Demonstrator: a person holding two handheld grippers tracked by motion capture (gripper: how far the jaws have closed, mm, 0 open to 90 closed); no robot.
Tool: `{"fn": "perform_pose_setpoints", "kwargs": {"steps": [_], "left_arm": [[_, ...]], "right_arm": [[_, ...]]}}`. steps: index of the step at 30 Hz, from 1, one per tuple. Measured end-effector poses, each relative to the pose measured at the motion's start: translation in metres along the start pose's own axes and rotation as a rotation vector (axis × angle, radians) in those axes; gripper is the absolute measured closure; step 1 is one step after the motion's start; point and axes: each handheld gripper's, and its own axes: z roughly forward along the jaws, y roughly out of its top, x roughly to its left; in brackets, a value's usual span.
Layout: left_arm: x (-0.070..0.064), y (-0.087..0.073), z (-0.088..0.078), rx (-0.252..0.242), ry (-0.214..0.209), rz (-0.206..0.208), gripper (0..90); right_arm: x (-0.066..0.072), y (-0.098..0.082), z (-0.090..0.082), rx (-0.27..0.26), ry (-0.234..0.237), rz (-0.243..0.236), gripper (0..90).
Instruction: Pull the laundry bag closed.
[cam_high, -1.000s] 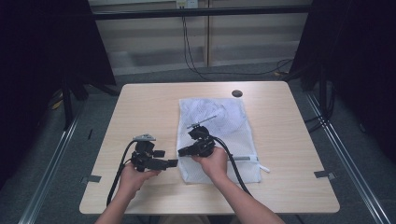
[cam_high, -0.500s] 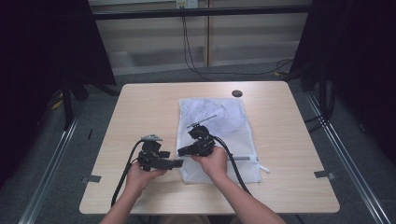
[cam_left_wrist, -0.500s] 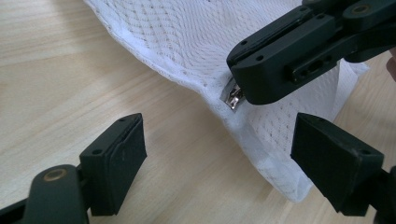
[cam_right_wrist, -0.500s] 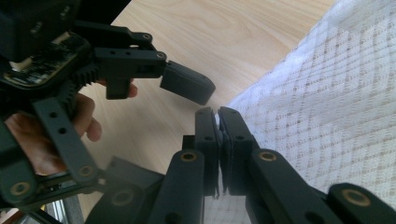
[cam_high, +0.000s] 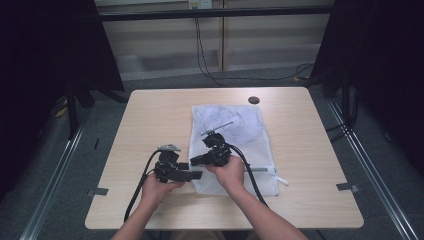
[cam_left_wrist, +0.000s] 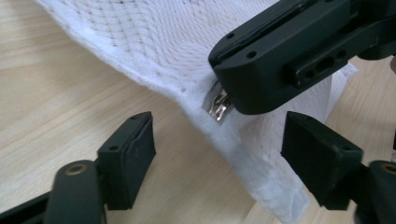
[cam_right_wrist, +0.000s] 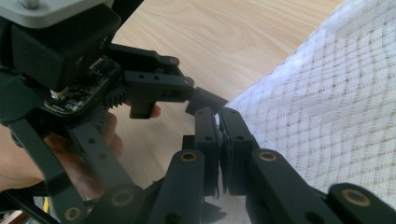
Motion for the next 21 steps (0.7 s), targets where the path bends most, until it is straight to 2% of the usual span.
{"fn": "perform_pose_setpoints", "kwargs": {"steps": [3,6,11,14,16,21], "left_arm": [[0.0003,0.0009,0.0031,0.007,-0.017,-0.016,29.4],[0.0006,0.0013,0.0056,0.016,-0.029,-0.026,36.5],[-0.0002,0.0017,0.0063,0.007,-0.035,-0.020,44.6],[-0.0006,0.0015,0.0065,0.005,-0.041,-0.012,53.8],[-0.0012,0.0018,0.0065,0.001,-0.053,-0.011,64.5],[0.0000,0.0024,0.0039,-0.005,-0.040,-0.021,86.0]], "right_arm": [[0.0001,0.0001,-0.0006,-0.004,0.002,-0.004,86.9],[0.0001,0.0004,-0.0017,-0.010,0.010,0.001,86.9],[0.0005,0.0004,-0.0022,-0.010,0.012,0.000,86.9],[0.0008,0.0005,-0.0030,-0.012,0.015,0.005,86.9],[0.0011,0.0004,-0.0030,-0.012,0.014,0.004,86.9],[0.0015,0.0005,-0.0038,-0.018,0.016,0.007,86.9]]}}
